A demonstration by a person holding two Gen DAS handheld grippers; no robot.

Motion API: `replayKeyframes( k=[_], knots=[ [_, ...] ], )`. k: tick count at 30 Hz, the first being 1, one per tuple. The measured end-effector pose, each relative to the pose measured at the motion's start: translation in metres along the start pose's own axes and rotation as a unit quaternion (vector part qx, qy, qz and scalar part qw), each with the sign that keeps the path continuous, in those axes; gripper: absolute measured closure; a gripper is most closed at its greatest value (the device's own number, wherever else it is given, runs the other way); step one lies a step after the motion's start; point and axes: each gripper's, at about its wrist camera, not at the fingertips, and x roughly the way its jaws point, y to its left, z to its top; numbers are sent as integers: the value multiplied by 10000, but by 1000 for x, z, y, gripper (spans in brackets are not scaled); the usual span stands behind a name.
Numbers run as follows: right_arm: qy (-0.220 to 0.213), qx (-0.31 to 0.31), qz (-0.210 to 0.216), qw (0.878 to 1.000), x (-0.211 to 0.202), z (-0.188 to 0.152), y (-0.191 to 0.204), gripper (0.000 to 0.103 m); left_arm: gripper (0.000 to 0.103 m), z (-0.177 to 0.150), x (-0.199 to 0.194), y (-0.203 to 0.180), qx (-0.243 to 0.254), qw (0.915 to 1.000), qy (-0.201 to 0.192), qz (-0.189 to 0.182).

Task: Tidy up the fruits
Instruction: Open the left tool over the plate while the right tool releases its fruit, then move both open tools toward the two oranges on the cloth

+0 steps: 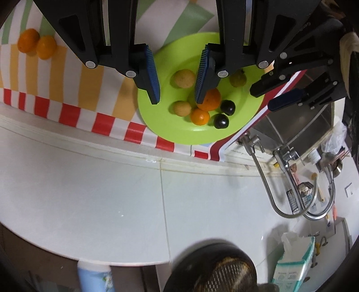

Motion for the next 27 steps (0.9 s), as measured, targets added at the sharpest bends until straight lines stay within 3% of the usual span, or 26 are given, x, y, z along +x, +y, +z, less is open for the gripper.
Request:
replayKeyframes(
  k=[4, 7, 13, 17, 27],
  knots=[
    [-169, 36, -96, 9998, -26, -1, 1, 68, 56, 2, -19, -6, 21, 9999, -150, -44],
    [-294, 68, -198, 9993, -45, -3, -1, 60, 47, 4, -34, -11, 29, 9994, -324, -74],
    [-532, 150, -488, 9973, -83, -9, -9, 60, 37, 9, -61, -26, 159, 9978, -612, -207],
    [-692, 206, -731, 9947, -107, -14, -16, 48, 28, 8, -78, -39, 254, 9964, -769, -255],
    [-797, 232, -1310, 9879, -153, -38, -34, 42, 12, 0, -110, -75, 487, 9916, -1185, -200]
  ],
)
